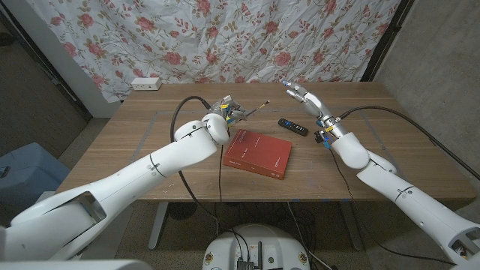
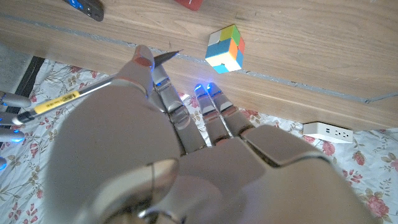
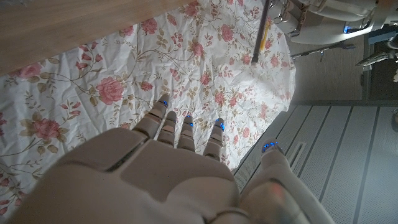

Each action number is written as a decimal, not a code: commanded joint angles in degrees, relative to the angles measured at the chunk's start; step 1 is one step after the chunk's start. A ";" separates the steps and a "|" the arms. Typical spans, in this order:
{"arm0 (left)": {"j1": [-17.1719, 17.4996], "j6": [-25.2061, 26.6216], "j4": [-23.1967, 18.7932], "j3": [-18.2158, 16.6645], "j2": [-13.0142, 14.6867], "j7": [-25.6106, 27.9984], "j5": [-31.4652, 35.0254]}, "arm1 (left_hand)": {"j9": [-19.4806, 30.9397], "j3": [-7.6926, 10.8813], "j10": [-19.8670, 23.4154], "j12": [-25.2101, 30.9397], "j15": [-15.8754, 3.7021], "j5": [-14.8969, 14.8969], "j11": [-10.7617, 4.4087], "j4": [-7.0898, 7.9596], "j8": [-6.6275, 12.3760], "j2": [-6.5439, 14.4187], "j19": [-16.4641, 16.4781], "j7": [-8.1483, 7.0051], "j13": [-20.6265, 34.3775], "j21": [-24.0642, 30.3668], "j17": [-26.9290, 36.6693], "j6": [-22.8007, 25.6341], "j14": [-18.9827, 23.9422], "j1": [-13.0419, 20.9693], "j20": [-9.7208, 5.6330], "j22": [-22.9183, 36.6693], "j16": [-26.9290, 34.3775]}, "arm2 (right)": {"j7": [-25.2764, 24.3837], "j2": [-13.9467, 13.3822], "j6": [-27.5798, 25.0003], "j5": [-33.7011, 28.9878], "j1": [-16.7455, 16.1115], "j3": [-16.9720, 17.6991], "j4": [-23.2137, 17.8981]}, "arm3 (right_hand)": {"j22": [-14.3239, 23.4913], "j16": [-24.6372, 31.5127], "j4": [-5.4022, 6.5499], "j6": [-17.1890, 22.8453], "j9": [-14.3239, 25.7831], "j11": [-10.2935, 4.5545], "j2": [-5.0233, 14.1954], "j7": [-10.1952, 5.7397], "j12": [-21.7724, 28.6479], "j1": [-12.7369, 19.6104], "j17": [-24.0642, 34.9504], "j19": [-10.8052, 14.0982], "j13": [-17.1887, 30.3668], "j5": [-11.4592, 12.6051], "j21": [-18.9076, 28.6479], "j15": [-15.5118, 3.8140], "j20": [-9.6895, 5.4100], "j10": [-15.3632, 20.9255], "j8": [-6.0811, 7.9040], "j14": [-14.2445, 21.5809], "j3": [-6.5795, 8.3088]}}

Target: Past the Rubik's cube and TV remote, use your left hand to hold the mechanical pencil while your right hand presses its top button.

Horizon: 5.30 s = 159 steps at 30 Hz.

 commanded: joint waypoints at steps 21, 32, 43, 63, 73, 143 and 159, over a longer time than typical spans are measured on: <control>-13.85 10.05 -6.69 16.64 11.71 -13.69 9.54 | 0.20 -0.50 0.68 0.17 -8.82 0.21 -0.70 0.04 0.27 0.42 -1.20 -0.43 0.31 -0.43 0.04 0.16 -0.44 0.10 -1.52 0.29 -0.22 | 5.05 0.41 -5.04 14.64 -2.70 2.40 -2.12 | 0.08 0.76 -0.44 -2.41 -0.05 -1.38 1.09 1.65 0.60 0.24 -0.74 1.50 -0.28 0.14 0.37 -3.01 -3.05 3.41 0.00 2.13 0.16; -19.16 12.40 -7.58 23.84 13.38 -18.04 13.32 | 0.24 -0.58 0.54 0.14 -8.89 0.21 -0.69 0.07 0.29 0.38 -1.56 -0.87 0.32 -0.51 0.03 0.14 -0.75 0.06 -1.59 0.26 -0.29 | 6.22 1.31 -6.16 20.24 -4.15 3.16 -2.03 | 0.08 0.67 -0.32 -2.00 -0.06 -1.48 1.20 1.78 0.37 0.12 -0.82 1.46 -0.31 0.13 0.28 -3.07 -2.98 3.28 0.28 2.01 0.11; -22.92 13.84 -7.26 29.88 13.76 -20.64 16.25 | 0.37 -0.70 0.63 0.20 -8.75 0.20 -0.70 0.16 0.39 0.38 -1.89 -1.00 0.34 -0.56 0.05 0.15 -0.84 -0.11 -1.51 0.23 -0.24 | 7.64 1.23 -9.25 25.57 -5.29 3.93 -2.36 | 0.07 0.59 -0.13 -2.28 -0.06 -1.38 1.27 3.08 0.17 -0.10 -0.91 1.60 -0.34 0.11 0.25 -3.54 -3.36 3.32 0.23 1.91 -0.01; -22.87 12.40 -4.19 32.92 12.20 -23.31 20.48 | 0.73 -0.87 0.15 0.07 -8.79 0.21 -0.72 0.16 0.46 0.34 -2.28 -1.56 0.34 -0.57 0.09 -0.44 -0.88 -0.20 -1.49 0.20 -0.15 | 8.77 1.28 -10.07 28.80 -5.30 4.29 -0.52 | 0.06 0.60 0.17 -2.23 -0.06 -1.30 1.43 3.44 0.07 -0.40 -0.99 1.73 -0.36 0.11 0.21 -3.60 -3.61 3.59 0.35 2.04 -0.13; -23.68 11.92 -3.54 34.85 12.27 -25.83 22.58 | 0.87 -0.91 -0.20 -0.01 -8.87 0.23 -0.73 0.10 0.46 0.30 -2.48 -1.79 0.34 -0.59 0.09 -0.76 -0.95 -0.14 -1.53 0.19 -0.16 | 9.15 0.43 -12.79 30.78 -5.83 4.54 -1.03 | 0.06 0.48 0.44 -2.47 -0.06 -1.17 1.54 3.88 -0.04 -0.67 -1.00 1.57 -0.36 0.10 0.12 -3.61 -3.64 3.56 0.30 1.75 -0.23; -18.22 8.28 0.00 30.68 10.32 -45.49 40.09 | 0.12 -5.37 -22.78 -0.98 -6.94 -0.31 -0.58 1.07 -1.36 -5.49 -11.94 -4.06 -0.16 -1.33 0.18 -18.16 -7.87 -7.65 0.15 0.01 -0.33 | 8.20 -0.26 -17.08 33.76 -7.19 4.32 -1.48 | 0.06 0.52 0.84 -2.56 -0.03 -0.90 2.14 5.30 -0.32 -0.39 -1.27 2.14 -0.29 0.19 0.09 -3.31 -3.91 3.69 0.48 2.14 -0.07; -16.18 6.05 -2.61 26.95 13.22 -48.62 41.29 | -0.39 -6.32 -35.12 -1.08 -5.57 -0.94 -0.37 1.62 -1.20 -6.22 -17.63 -3.69 -0.44 -1.31 0.17 -26.54 -14.58 -11.56 0.53 -0.14 -0.46 | 8.04 0.38 -17.18 34.83 -7.15 4.66 -1.03 | 0.06 0.31 1.12 -4.04 -0.04 -0.63 1.56 5.54 -0.62 -0.88 -1.29 1.70 -0.29 0.09 -0.04 -2.95 -3.59 2.80 0.03 1.68 -0.46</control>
